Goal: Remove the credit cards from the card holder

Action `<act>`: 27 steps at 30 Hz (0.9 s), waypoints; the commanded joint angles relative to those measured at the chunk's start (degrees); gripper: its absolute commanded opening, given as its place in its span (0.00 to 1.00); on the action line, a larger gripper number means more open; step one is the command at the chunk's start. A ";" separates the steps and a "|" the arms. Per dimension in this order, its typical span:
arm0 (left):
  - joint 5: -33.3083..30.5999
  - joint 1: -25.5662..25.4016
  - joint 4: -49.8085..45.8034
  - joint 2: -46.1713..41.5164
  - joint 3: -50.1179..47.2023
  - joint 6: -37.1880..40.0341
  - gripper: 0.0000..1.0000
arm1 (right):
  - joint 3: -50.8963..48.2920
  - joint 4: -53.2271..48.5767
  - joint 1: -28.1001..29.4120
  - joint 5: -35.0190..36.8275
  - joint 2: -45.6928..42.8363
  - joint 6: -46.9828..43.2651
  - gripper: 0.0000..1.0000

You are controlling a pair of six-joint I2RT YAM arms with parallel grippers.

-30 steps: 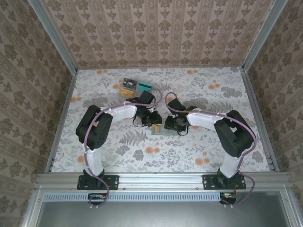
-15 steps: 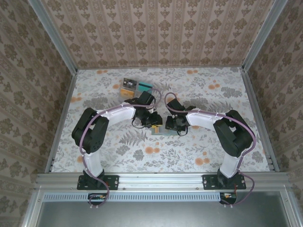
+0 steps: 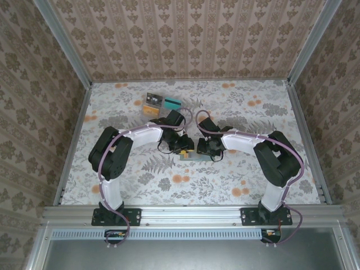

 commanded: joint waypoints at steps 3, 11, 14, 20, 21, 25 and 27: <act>-1.64 -0.06 -2.25 0.02 1.09 1.01 0.35 | -4.14 -3.87 -0.16 3.31 5.63 0.93 0.33; -2.31 1.98 -3.32 -0.80 2.31 2.79 0.38 | -4.40 -3.55 -0.16 3.43 5.77 1.07 0.33; -2.35 2.51 -3.29 0.06 3.25 3.34 0.39 | -4.40 -3.46 -0.16 3.45 5.86 1.03 0.33; 0.21 2.92 -2.34 3.03 5.03 3.84 0.40 | -4.28 -3.49 -0.16 3.36 5.99 0.99 0.32; 0.87 3.13 -2.05 3.35 5.16 3.86 0.40 | -4.31 -3.55 -0.16 3.40 6.01 0.99 0.32; -1.04 3.68 -4.38 4.21 6.37 5.02 0.43 | -4.21 -3.61 -0.16 3.45 6.16 0.90 0.32; -1.18 3.84 -4.18 4.31 6.31 5.03 0.44 | -4.18 -3.56 -0.16 3.45 6.22 0.90 0.32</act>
